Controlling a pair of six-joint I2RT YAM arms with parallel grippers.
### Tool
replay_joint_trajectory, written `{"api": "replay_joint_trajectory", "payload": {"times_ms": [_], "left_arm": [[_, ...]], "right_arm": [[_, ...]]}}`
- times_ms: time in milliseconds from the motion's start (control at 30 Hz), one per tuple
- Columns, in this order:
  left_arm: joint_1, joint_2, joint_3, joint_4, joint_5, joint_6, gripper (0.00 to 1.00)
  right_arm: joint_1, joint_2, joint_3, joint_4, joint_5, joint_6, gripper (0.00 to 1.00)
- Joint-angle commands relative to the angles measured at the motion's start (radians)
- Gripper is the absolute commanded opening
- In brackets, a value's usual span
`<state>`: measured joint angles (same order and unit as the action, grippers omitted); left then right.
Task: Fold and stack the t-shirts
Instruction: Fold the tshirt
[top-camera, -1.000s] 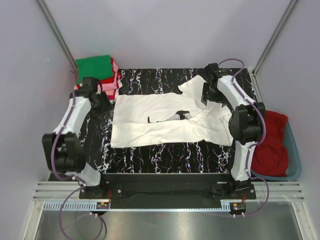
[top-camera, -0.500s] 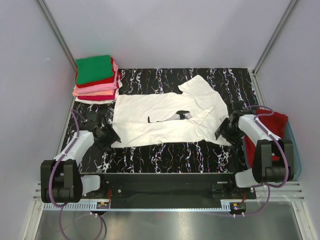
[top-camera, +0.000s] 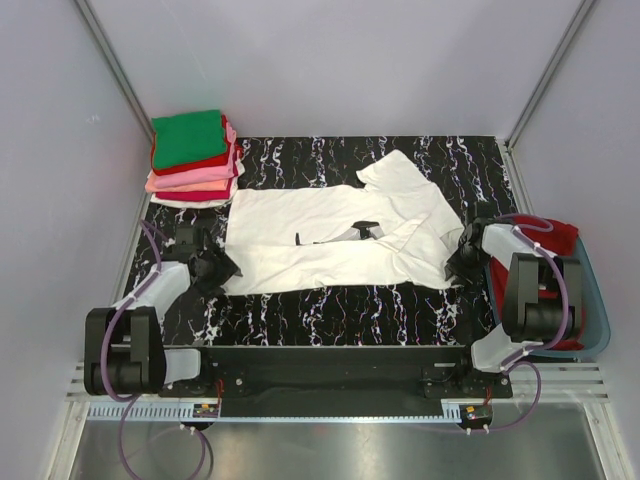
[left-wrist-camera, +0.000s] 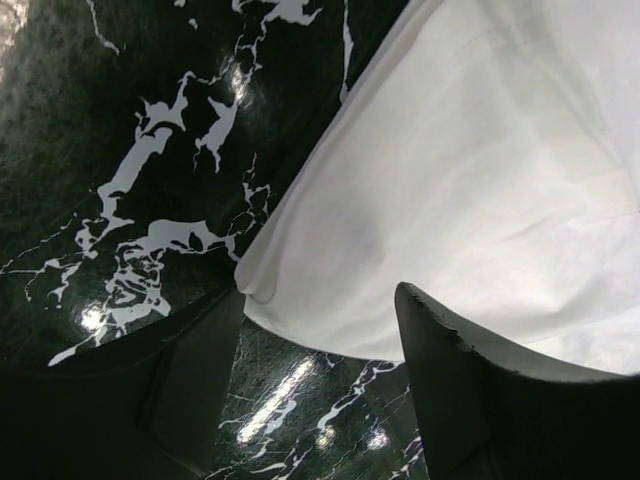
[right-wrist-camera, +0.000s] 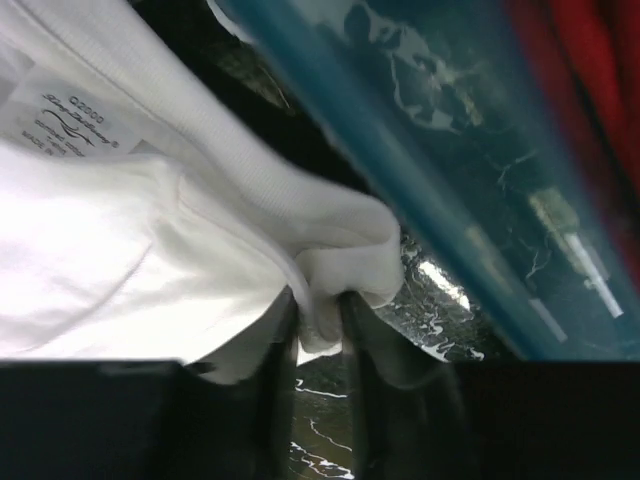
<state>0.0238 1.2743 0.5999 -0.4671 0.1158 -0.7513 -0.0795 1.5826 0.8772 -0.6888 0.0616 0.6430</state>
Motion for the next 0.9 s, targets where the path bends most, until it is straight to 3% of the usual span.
{"api": "replay_joint_trajectory", "payload": {"times_ms": [0,33,67,133,200,233,367,533,767,800,867], "left_arm": [[0.005,0.037,-0.011,0.085,-0.039,-0.008,0.68],[0.005,0.043,-0.012,0.091,-0.045,-0.008,0.68],[0.005,0.049,-0.014,0.105,-0.041,-0.010,0.65],[0.004,0.065,-0.020,0.125,-0.035,-0.010,0.47],[0.001,0.082,-0.022,0.153,-0.022,-0.007,0.26],[-0.001,0.088,-0.015,0.157,-0.016,0.001,0.00],[0.025,0.080,0.029,0.099,-0.037,0.023,0.00],[0.206,0.048,0.063,-0.014,0.001,0.101,0.00],[0.226,-0.012,0.052,-0.068,0.024,0.102,0.00],[0.226,-0.016,0.051,-0.070,0.028,0.099,0.06],[0.226,-0.026,0.046,-0.083,0.045,0.102,0.21]], "right_arm": [[-0.034,0.062,-0.003,0.091,0.058,-0.037,0.22],[-0.040,0.068,0.003,0.094,0.057,-0.042,0.14],[-0.042,0.071,0.006,0.095,0.046,-0.046,0.13],[-0.045,0.077,0.022,0.091,0.047,-0.054,0.08],[-0.046,0.080,0.034,0.087,0.046,-0.062,0.01],[-0.046,0.082,0.042,0.081,0.046,-0.065,0.00],[-0.055,0.086,0.081,0.055,0.084,-0.089,0.00],[-0.094,0.068,0.089,0.035,0.102,-0.085,0.00],[-0.097,0.060,0.049,0.051,0.092,-0.082,0.00],[-0.097,0.060,0.049,0.049,0.087,-0.085,0.00],[-0.097,0.054,0.052,0.043,0.052,-0.092,0.17]]}}
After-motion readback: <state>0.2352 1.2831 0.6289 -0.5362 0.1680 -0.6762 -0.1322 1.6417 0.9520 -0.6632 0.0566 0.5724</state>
